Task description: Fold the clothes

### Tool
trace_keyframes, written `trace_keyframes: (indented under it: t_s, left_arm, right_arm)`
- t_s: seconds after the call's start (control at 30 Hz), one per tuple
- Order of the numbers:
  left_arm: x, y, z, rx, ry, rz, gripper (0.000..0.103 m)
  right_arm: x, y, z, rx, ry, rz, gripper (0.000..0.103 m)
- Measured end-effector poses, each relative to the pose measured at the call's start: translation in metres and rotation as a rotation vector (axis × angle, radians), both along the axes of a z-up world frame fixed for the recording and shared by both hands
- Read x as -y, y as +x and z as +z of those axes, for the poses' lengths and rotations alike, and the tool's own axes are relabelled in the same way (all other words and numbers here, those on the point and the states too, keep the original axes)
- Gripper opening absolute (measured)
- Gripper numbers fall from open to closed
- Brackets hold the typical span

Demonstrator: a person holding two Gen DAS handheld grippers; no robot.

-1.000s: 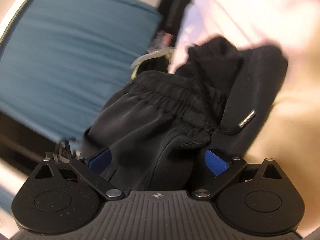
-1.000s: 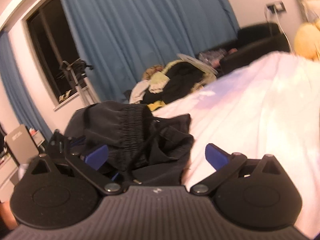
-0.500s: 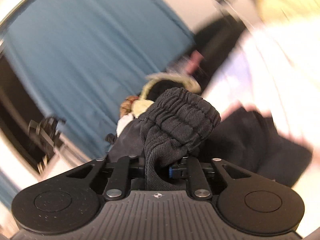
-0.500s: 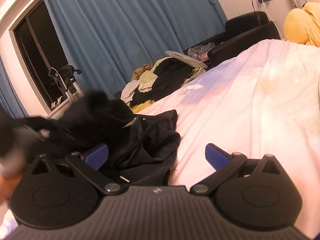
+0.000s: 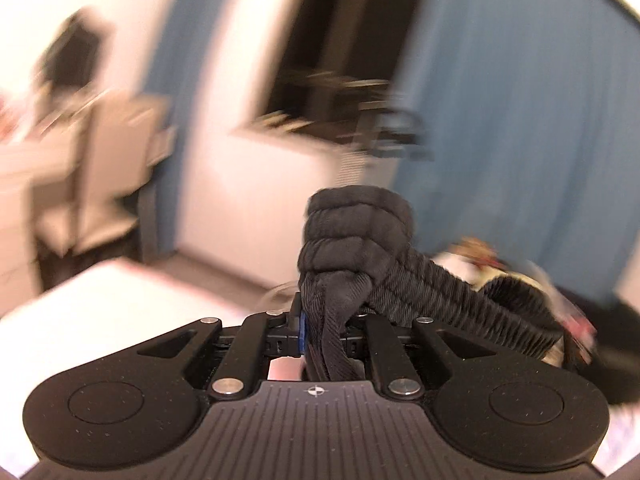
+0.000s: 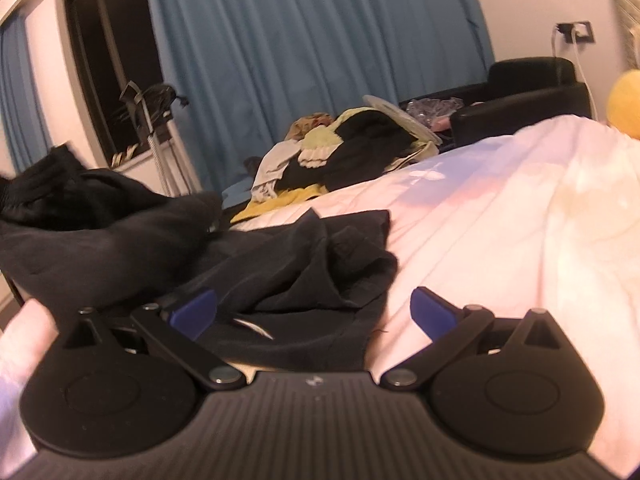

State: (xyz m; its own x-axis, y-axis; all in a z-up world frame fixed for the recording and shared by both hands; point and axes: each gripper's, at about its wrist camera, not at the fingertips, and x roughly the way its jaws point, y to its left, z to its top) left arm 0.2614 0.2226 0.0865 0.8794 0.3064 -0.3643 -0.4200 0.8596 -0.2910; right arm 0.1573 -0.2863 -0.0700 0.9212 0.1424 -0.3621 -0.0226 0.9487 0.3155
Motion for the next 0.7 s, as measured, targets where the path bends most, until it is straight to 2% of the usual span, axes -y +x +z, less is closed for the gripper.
trace_keyframes:
  t_s: [0.1,0.13,0.2,0.27,0.3,0.33,0.43,0.5,0.57,0.6,0.7]
  left_arm:
    - [-0.076,0.001,-0.043,-0.104,-0.111,0.127,0.011]
    - [-0.097,0.000,-0.060,-0.139,-0.170,0.136,0.012]
    - [-0.133,-0.011,-0.092,-0.145,-0.328,0.131,0.013]
    - [-0.150,-0.027,-0.107,-0.116,-0.417,0.099,0.025]
    - [-0.156,-0.035,-0.112,-0.100,-0.450,0.080,0.038]
    - [-0.158,-0.042,-0.114,-0.086,-0.462,0.063,0.053]
    - [-0.149,-0.065,-0.112,-0.038,-0.452,0.029,0.078]
    - [-0.132,-0.079,-0.111,-0.013,-0.494,0.022,0.083]
    - [-0.107,-0.088,-0.116,0.022,-0.593,0.009,0.084]
    - [-0.093,-0.093,-0.120,0.036,-0.646,-0.001,0.088]
    - [-0.062,-0.090,-0.142,-0.017,-0.769,-0.020,0.090]
  right_arm:
    - [-0.011,0.008,-0.004,-0.008,-0.019,0.023,0.103]
    - [-0.014,0.011,-0.006,-0.011,-0.012,0.032,0.103]
    - [-0.019,0.016,-0.009,-0.014,0.002,0.055,0.103]
    - [-0.025,0.021,-0.012,-0.016,0.019,0.086,0.103]
    - [-0.026,0.023,-0.013,-0.021,0.036,0.096,0.103]
    - [-0.028,0.025,-0.014,-0.031,0.062,0.106,0.103]
    - [-0.030,0.029,-0.013,-0.054,0.137,0.131,0.103]
    - [-0.030,0.028,-0.010,-0.055,0.193,0.153,0.103]
    - [-0.028,0.026,-0.009,-0.073,0.292,0.177,0.103]
    - [-0.027,0.026,-0.009,-0.090,0.349,0.196,0.103]
    - [-0.024,0.027,-0.017,-0.185,0.510,0.239,0.103]
